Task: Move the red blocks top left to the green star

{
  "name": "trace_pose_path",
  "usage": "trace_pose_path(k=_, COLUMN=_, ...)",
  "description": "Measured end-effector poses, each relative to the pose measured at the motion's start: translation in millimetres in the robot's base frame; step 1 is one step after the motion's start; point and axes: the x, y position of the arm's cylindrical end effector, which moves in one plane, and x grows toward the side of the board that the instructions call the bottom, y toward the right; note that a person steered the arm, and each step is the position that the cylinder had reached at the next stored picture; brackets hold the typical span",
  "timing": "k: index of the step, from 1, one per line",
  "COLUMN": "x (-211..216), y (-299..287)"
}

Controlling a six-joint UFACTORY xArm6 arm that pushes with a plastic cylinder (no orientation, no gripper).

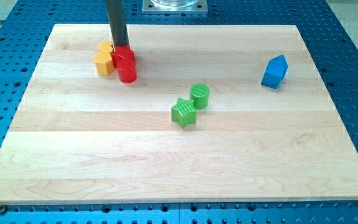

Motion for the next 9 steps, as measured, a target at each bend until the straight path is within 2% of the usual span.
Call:
trace_pose_path(k=1, x=40.5, y=1.1)
trace_pose_path(k=3, x=63.1, y=14.4)
trace_pose_path(k=6, x=93.1, y=-51.7)
trace_pose_path(k=7, x=95.8, y=-42.6)
trace_pose_path(k=9, x=88.6, y=34.0)
